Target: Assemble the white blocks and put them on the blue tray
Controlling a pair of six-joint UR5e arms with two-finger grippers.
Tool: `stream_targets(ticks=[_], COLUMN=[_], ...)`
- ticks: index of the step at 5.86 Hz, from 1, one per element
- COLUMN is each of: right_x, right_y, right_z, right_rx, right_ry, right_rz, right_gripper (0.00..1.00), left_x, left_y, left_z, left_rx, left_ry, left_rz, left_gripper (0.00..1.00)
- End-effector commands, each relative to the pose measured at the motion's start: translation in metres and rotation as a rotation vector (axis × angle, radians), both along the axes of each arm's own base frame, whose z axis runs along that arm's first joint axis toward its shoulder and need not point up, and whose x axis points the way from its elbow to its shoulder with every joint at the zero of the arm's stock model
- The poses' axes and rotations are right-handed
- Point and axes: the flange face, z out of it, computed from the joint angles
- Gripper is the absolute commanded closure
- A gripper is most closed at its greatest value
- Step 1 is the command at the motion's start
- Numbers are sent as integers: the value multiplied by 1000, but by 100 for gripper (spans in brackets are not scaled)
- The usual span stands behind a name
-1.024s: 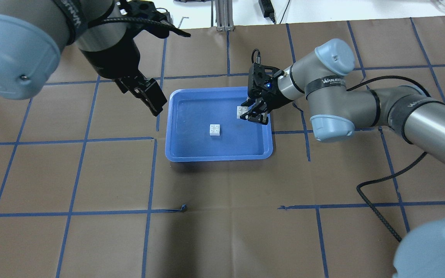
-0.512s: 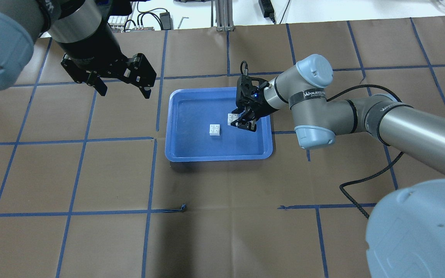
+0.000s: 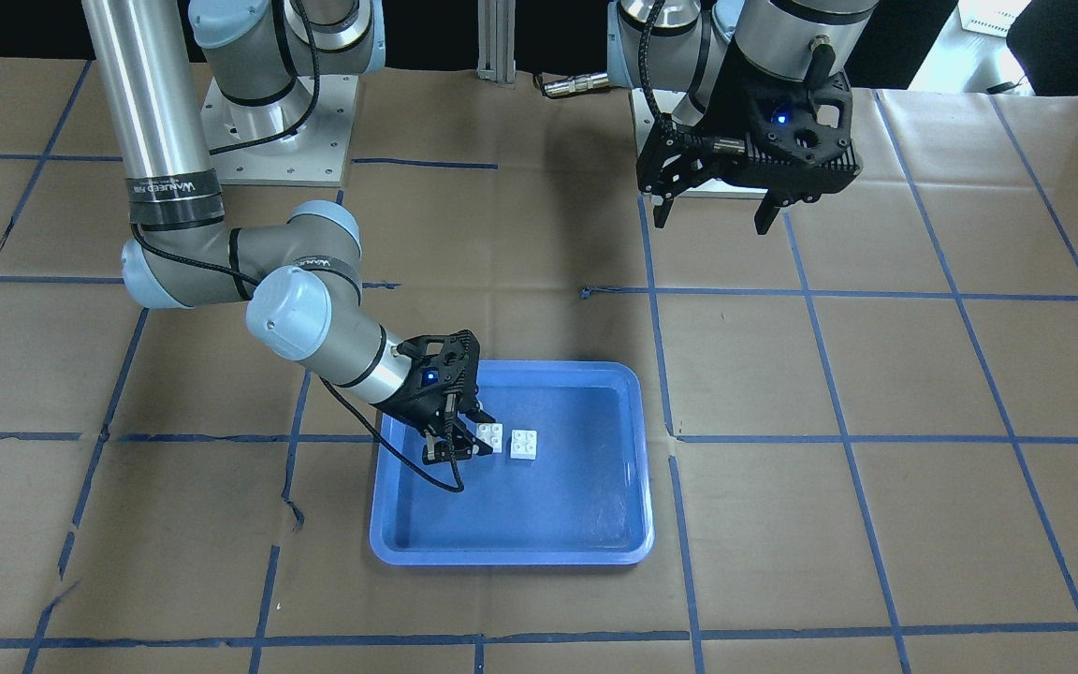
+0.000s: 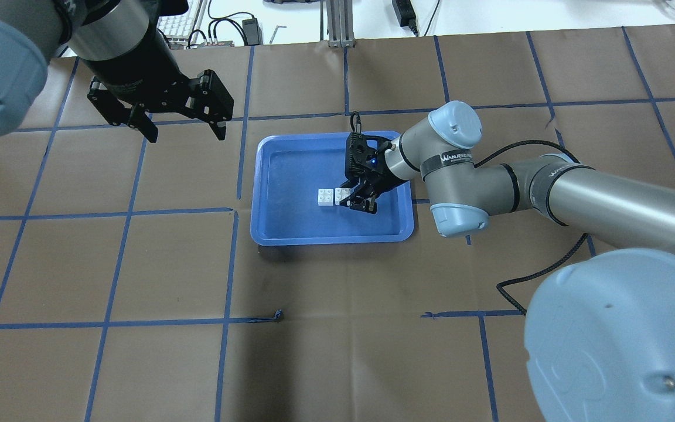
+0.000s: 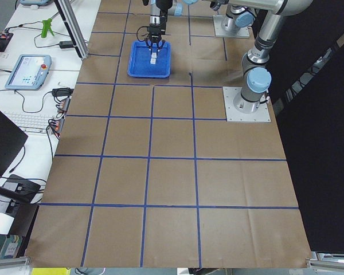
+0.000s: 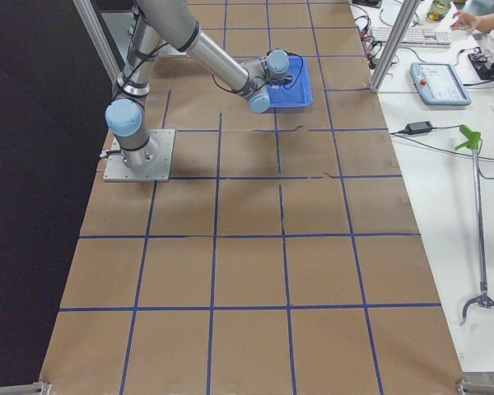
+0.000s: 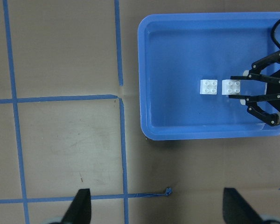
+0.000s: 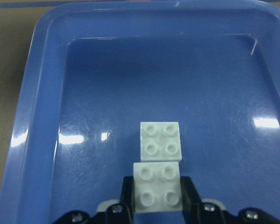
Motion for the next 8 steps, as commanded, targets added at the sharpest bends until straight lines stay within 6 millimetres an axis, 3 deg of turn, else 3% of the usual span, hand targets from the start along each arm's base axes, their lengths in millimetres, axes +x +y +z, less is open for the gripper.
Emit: stream_targets(ticks=[1,8], right_x=[2,3], right_y=[1,-3], right_z=[-7,-9], right_rx=[15,-2], right_ry=[0,-6], right_rz=[-10,-38], right_gripper=[74,74], left_x=[0,0], left_y=[0,0], left_z=[-2,-1], left_rx=[-7,-12], left_ry=[-1,0], left_rz=[-6,-6], left_gripper=[1,1])
